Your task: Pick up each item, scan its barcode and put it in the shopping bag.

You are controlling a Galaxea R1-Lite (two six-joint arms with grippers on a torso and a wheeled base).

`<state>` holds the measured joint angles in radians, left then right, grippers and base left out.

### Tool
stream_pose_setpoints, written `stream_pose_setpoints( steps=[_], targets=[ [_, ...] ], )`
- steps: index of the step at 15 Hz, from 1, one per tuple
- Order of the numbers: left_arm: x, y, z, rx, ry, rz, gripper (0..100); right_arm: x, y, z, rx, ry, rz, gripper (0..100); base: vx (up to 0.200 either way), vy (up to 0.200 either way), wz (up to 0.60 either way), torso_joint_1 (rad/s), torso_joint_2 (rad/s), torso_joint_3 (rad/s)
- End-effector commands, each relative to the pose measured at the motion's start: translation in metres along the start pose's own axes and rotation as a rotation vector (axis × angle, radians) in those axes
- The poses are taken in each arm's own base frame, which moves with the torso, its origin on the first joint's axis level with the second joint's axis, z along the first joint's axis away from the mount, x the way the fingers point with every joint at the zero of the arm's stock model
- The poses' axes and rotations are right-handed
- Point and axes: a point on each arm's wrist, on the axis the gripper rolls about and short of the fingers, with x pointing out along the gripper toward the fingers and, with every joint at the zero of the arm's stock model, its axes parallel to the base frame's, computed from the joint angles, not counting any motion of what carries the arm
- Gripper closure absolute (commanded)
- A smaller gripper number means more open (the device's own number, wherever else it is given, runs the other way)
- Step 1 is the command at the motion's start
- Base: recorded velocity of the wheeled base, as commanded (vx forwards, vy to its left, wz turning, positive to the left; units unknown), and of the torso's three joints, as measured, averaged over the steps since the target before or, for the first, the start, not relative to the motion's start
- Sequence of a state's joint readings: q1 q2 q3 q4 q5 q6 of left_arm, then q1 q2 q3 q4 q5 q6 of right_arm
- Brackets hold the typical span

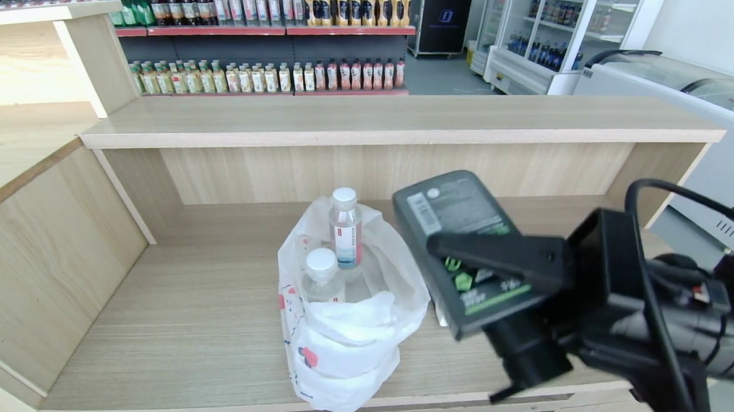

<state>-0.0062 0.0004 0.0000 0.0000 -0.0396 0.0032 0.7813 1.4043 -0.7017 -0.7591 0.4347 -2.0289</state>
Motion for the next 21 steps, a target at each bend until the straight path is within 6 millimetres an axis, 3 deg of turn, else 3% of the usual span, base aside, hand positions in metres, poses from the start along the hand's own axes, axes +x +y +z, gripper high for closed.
stream_pose_setpoints(
  steps=[1,2,3,4,6,8,10,12,15,17,19,21],
  targets=[
    [0.000,0.000,0.000,0.000,0.001,0.000,0,-0.058,0.002,-0.062,0.559,0.551,0.082,100,0.000,0.000,0.00,0.000,0.00,0.000],
    [0.000,0.000,0.000,0.000,0.001,0.000,0,-0.085,-0.002,-0.073,0.754,0.763,0.050,100,0.000,0.000,0.00,0.000,0.00,0.000],
    [0.000,0.000,0.000,0.000,0.001,0.000,0,-0.100,-0.003,-0.082,0.837,0.900,0.032,100,0.000,0.000,0.00,0.000,0.00,0.000],
    [0.000,0.000,0.000,0.000,0.001,0.000,0,-0.141,-0.005,-0.096,0.986,1.186,-0.021,100,0.000,0.000,0.00,0.000,0.00,0.000],
    [0.000,0.000,0.000,0.000,0.001,0.000,0,-0.194,-0.009,-0.084,1.074,1.488,-0.037,100,0.000,0.000,0.00,0.000,0.00,0.000],
    [0.000,0.000,0.000,0.000,0.001,0.000,0,-0.219,-0.007,-0.074,1.161,1.641,-0.133,100,0.000,0.000,0.00,0.000,0.00,0.000],
    [0.000,0.000,0.000,0.000,0.001,0.000,0,-0.223,-0.008,-0.072,1.312,1.679,-0.335,100,0.000,0.000,0.00,0.000,0.00,0.000],
    [0.000,0.000,0.000,0.000,0.001,0.000,0,-0.221,-0.009,-0.069,1.388,1.658,-0.417,100,0.000,0.000,0.00,0.000,0.00,0.000],
    [0.000,0.000,0.000,0.000,0.001,0.000,0,-0.192,-0.017,-0.075,1.623,1.460,-0.542,100,0.000,0.000,0.60,-0.001,0.00,0.009],
    [0.000,0.000,0.000,0.000,0.001,0.000,0,-0.174,-0.009,-0.078,1.782,1.381,-0.532,100,0.000,0.000,0.60,0.010,0.00,0.002],
    [0.000,0.000,0.000,0.000,0.001,0.000,0,-0.158,0.002,-0.074,2.092,1.166,-0.490,100,0.000,0.000,0.00,0.000,0.00,0.000],
    [0.000,0.000,0.000,0.000,0.001,0.000,0,-0.159,0.020,-0.074,2.252,1.081,-0.403,100,0.000,0.000,0.00,0.000,0.00,0.000]
  ],
)
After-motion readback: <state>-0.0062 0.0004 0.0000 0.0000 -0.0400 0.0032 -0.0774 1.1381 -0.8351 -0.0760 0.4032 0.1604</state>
